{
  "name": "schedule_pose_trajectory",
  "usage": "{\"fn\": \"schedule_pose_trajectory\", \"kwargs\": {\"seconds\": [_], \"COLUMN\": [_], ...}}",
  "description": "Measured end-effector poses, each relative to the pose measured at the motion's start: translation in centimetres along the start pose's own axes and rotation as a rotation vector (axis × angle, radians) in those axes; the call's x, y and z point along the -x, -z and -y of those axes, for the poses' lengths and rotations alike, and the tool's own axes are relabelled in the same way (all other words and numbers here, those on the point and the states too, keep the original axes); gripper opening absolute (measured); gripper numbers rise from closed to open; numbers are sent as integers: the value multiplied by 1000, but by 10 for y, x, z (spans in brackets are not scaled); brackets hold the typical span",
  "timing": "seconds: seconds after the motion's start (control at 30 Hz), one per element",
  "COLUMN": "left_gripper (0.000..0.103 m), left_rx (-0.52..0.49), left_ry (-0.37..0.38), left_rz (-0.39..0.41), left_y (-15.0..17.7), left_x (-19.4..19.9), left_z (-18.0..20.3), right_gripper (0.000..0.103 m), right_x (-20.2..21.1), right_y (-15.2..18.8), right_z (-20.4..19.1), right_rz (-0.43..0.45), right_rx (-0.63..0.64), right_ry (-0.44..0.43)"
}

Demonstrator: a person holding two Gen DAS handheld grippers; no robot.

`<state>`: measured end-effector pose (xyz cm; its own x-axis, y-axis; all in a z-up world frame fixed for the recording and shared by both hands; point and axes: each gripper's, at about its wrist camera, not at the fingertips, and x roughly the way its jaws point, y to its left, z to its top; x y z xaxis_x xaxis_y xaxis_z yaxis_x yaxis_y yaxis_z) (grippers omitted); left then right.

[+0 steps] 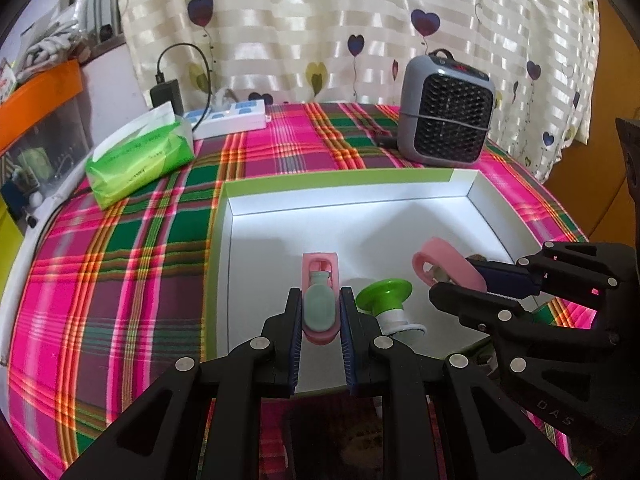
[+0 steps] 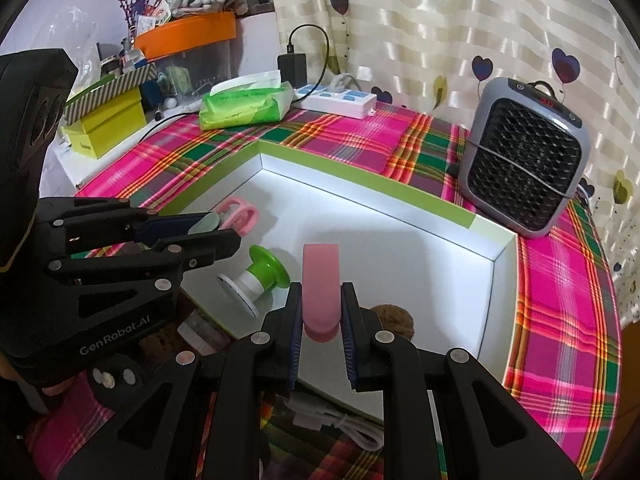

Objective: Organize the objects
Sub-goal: 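Carry both pink clips over the tray with left and right grippers, then open left gripper to drop its pink clip while right gripper releases its clip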

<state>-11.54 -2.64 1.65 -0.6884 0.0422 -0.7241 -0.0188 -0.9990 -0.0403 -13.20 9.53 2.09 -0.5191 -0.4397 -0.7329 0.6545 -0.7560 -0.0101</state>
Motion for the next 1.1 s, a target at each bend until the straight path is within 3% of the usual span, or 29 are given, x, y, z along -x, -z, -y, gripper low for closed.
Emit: {"fn": "schedule_pose_trajectory", "kwargs": {"seconds": [0.53, 0.7, 0.83, 1.1], "left_gripper": [16, 20, 20, 20], "left_rx": [7, 9, 12, 30], "left_ry": [10, 22, 19, 21], "left_rz": [-12, -5, 6, 39], "left_y": [2, 1, 1, 2], "left_x": [-6, -4, 0, 13], "left_z": [2, 1, 0, -2], "right_gripper": [19, 20, 29, 32], "right_x": [-4, -3, 1, 11], "right_y": [1, 1, 2, 3], "right_z": [-1, -2, -1, -2], "right_rz": [-3, 1, 13, 44], "right_rx": [-3, -1, -6, -12], "right_ry": [-18, -11, -7, 2]}}
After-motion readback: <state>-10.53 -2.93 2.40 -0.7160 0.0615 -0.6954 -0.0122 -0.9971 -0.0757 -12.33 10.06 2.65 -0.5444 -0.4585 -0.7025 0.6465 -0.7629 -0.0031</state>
